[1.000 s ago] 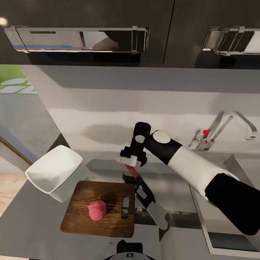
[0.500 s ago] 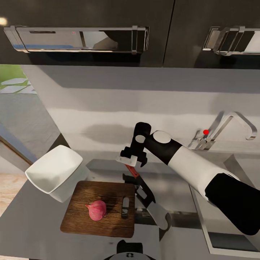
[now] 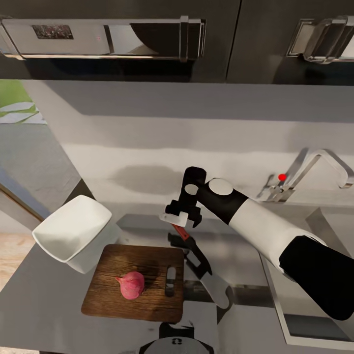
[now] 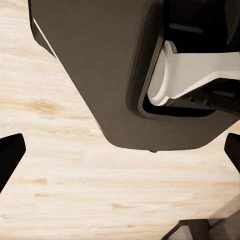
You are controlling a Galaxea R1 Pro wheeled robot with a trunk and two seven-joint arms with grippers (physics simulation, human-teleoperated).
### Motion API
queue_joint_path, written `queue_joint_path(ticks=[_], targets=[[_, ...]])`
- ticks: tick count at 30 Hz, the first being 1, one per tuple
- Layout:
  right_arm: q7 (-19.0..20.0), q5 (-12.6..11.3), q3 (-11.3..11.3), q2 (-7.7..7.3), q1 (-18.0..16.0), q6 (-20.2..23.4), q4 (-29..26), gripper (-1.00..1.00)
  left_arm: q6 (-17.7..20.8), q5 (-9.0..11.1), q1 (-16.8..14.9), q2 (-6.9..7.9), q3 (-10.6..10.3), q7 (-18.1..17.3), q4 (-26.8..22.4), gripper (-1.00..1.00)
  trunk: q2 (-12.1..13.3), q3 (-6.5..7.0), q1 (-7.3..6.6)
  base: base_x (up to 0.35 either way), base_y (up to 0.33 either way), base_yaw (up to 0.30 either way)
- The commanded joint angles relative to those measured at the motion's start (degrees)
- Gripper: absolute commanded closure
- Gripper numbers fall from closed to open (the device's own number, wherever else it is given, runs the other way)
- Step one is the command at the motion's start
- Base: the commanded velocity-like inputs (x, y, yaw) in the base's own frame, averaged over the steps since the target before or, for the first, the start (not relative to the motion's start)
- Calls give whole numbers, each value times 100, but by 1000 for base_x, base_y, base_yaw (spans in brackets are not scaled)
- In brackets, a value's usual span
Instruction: In the kitchen, take the Vidalia onion out of the sink, dice it on the chopping board with the paring knife, put the diced onion into the bowl on the countertop, then place both the paring knife and the chopping board into the sink.
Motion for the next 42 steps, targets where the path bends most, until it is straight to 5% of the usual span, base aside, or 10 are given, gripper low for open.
queue_joint_path(ticks=[1, 20, 29, 42], targets=[[-2, 13, 9, 2, -6, -32, 15, -100, -42, 56, -10, 0, -33, -27, 28, -100, -11, -18, 3, 0, 0, 0], [-2, 32, 9, 6, -6, -32, 120, -100, -42, 56, -10, -6, -33, -27, 28, -100, -11, -193, 3, 0, 0, 0], [-20, 369, 9, 9, -6, -40, 183, -100, -42, 56, -10, -2, -33, -27, 28, -100, -11, -276, 3, 0, 0, 0], [-23, 400, 9, 27, -6, -34, 186, -100, -42, 56, -10, -2, -33, -27, 28, -100, -11, -367, 3, 0, 0, 0]])
